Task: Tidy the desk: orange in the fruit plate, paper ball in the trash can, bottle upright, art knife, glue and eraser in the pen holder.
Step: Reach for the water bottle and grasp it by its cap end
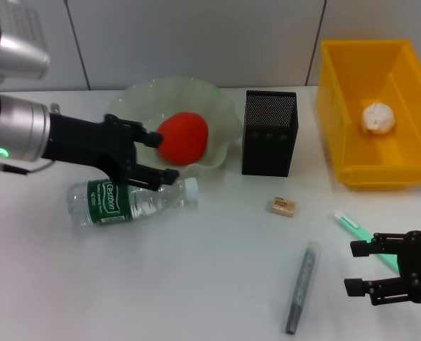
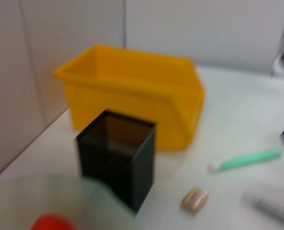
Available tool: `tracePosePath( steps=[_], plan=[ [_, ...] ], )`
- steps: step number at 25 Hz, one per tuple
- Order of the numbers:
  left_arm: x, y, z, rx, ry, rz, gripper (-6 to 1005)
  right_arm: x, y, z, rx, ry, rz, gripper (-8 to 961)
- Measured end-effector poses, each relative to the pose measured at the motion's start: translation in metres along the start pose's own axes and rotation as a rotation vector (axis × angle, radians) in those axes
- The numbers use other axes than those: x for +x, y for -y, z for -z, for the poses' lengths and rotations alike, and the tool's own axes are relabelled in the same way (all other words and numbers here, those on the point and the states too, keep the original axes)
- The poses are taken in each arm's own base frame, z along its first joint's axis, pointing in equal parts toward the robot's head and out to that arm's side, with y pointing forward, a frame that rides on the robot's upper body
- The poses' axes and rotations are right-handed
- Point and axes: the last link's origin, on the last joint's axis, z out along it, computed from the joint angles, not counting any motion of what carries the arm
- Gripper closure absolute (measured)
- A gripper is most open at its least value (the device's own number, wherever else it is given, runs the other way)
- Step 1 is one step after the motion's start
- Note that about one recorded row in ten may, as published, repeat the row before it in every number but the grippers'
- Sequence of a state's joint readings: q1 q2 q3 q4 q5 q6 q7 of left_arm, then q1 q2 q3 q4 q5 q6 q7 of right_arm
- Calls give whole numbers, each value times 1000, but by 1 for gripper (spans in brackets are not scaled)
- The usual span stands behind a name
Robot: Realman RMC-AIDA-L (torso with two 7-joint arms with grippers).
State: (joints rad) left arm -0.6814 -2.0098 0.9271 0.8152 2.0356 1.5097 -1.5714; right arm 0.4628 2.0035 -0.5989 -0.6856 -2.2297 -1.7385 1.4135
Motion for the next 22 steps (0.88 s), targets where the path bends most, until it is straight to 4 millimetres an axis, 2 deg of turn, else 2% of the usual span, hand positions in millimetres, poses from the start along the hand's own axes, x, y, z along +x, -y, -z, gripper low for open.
tracePosePath(
  steps=[1,2,6,7,12,22],
  plan=[
    [4,4,3,21,31,-17,291,0,0,0,1,0,0,124],
    [17,11,15,87,177,-63,292,0,0,1,3,0,-1,124],
    [20,12,17,97,218,-69,294,1,1,3,8,0,-7,124],
    [25,13,19,131,334,-93,294,1,1,3,9,0,-9,124],
    [26,14,7,157,523,-148,297,1,2,2,16,-4,-12,125],
    [20,16,-6,188,628,-199,303,-1,2,0,14,0,-12,125]
  ],
)
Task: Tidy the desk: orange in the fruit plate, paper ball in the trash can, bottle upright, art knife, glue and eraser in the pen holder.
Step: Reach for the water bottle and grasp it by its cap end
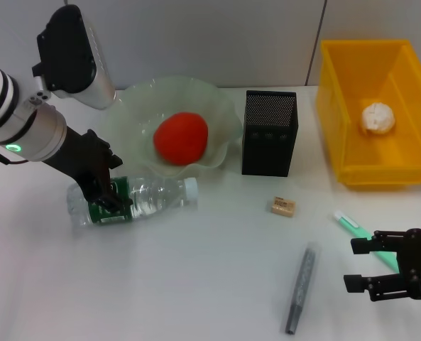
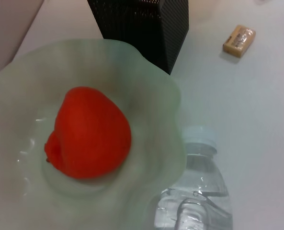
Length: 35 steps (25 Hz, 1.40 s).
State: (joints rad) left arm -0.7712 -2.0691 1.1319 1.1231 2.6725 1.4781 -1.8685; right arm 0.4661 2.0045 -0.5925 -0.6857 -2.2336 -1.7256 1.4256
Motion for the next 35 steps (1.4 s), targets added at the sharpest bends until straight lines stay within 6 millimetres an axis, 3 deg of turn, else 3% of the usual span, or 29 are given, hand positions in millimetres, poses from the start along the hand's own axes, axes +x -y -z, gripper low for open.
tracePosePath(
  steps=[35],
  plan=[
    [2,-6,-21,-14,85,-42,322,-2,3,-3,11,-6,-3,124]
  ],
)
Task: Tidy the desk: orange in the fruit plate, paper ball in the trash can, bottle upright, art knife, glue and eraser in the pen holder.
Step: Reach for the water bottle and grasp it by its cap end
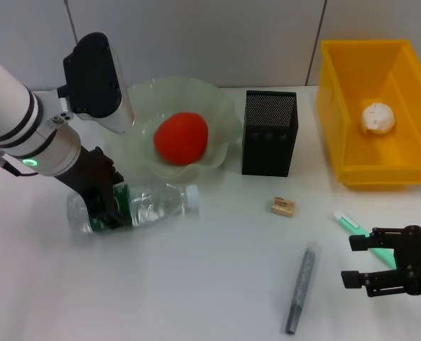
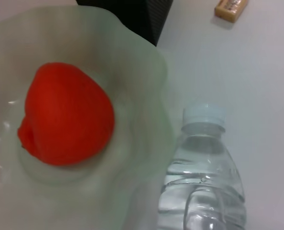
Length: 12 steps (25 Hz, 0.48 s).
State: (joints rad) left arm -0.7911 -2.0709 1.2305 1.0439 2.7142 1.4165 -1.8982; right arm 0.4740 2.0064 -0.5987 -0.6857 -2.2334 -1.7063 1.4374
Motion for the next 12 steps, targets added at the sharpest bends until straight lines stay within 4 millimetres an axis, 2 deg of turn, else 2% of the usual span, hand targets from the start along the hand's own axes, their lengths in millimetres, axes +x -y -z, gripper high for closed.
tracePosePath(
  steps=[12],
  plan=[
    [12,-15,6,-103,-25,-1,329,-1,1,-1,2,-1,3,124]
  ],
)
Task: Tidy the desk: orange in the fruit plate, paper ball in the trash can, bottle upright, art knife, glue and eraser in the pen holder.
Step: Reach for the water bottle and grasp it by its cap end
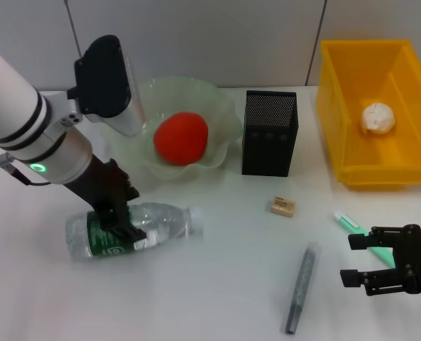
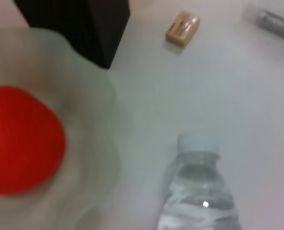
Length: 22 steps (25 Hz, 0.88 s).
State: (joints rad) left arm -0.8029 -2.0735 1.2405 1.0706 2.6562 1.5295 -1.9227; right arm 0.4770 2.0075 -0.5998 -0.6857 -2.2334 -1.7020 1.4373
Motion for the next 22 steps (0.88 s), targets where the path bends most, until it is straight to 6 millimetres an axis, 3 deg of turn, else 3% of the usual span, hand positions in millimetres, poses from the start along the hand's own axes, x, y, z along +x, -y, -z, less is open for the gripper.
tracePosePath(
  steps=[22],
  plan=[
    [24,-20,-24,-100,-73,-45,341,1,-1,-1,-3,0,-3,125]
  ],
)
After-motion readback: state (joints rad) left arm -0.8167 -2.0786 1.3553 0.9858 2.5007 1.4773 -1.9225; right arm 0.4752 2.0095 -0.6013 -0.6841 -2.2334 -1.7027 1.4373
